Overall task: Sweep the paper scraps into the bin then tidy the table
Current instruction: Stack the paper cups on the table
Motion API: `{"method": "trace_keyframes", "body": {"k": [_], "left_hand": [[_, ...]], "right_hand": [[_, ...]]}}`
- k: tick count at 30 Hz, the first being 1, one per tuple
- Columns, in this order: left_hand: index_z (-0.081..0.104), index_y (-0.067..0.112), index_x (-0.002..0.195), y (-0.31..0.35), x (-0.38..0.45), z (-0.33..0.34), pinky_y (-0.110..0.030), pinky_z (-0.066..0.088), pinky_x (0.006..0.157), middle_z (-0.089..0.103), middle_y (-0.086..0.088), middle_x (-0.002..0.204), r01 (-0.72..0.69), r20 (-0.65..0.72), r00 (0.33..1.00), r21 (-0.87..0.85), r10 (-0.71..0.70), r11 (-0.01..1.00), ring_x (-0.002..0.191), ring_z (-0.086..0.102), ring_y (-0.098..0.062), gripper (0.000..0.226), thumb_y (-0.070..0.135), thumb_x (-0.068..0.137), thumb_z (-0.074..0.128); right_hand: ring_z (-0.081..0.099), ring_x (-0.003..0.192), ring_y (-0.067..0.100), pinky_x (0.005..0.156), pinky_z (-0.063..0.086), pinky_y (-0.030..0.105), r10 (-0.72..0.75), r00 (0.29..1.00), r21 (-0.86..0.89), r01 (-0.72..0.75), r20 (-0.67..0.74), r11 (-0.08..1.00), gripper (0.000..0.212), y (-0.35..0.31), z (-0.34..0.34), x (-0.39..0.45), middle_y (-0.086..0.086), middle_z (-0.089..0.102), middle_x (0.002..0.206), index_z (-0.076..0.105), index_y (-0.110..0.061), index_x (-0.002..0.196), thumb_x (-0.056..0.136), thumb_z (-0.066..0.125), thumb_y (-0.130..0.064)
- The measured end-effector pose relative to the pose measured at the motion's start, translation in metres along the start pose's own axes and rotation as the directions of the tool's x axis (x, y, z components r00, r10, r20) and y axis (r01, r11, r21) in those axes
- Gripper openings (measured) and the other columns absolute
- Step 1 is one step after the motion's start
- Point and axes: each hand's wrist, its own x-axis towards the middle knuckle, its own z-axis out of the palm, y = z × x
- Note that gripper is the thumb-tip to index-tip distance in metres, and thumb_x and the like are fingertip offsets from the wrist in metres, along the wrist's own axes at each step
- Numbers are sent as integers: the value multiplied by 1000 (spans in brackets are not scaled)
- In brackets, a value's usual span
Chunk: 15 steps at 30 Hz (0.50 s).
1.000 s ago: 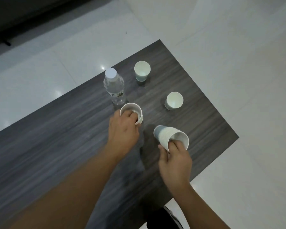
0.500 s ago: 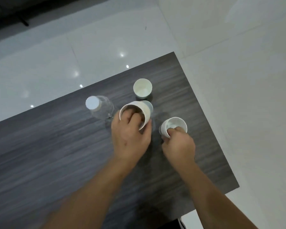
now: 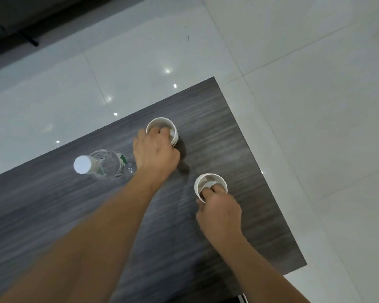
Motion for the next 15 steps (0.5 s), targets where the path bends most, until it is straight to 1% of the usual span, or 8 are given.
{"method": "trace_keyframes", "body": {"k": [2,3,5,8,10,11,13,15], "left_hand": [[61,15,90,-5,-2,-3,-39,39,75,64,-9,101,19,34,999,-6,-19,1000,91,48,-34,26,15,65,56],[60,16,90,-6,-4,-2,-38,38,74,64,-8,100,7,52,999,10,-8,1000,90,49,-34,25,16,65,56],[60,18,94,-7,-9,1,-38,37,74,63,-4,103,-46,118,992,66,38,997,92,49,-33,30,21,65,53],[62,21,107,-5,-15,9,-41,38,83,61,0,112,-75,254,967,146,36,986,100,48,-32,42,32,68,50],[61,21,111,-5,-20,15,-42,37,84,60,0,115,-79,269,963,173,30,982,102,47,-32,46,35,70,49],[60,21,112,-5,-23,16,-42,36,84,60,0,116,-80,269,963,172,32,982,102,46,-32,46,36,70,48],[60,22,112,-6,-31,16,-43,35,85,60,0,117,-98,288,956,159,49,982,104,47,-32,45,37,71,49],[61,22,109,-13,-47,16,-43,36,87,62,0,114,-141,278,956,157,93,977,103,49,-32,40,36,72,54]], "right_hand": [[62,80,25,61,39,29,-7,1000,-2,7,1,1000,16,2,1,-2,-1,60,108,68,-20,98,83,66,-26],[62,81,25,62,40,29,-10,1000,2,10,0,1000,16,3,1,-3,-2,60,110,68,-21,99,84,65,-25],[62,82,25,64,45,31,-15,1000,10,15,-9,1000,17,4,2,-5,-2,60,112,69,-21,101,84,65,-24],[62,83,25,64,44,30,-26,999,9,27,-33,1000,17,6,4,-6,-2,61,111,69,-21,101,84,66,-22],[62,81,28,63,45,31,-43,997,15,44,-66,999,15,6,3,-9,1,63,107,71,-17,98,83,68,-20],[62,78,30,62,46,32,-42,994,31,46,-105,998,14,6,2,-10,4,64,103,72,-13,96,83,70,-18],[63,69,32,58,45,31,-18,967,102,45,-254,994,13,8,-3,-14,6,67,90,72,-6,90,83,74,-17],[61,66,24,57,43,26,-11,905,224,117,-425,968,13,8,-13,-20,3,66,82,70,-4,84,85,75,-16]]}}
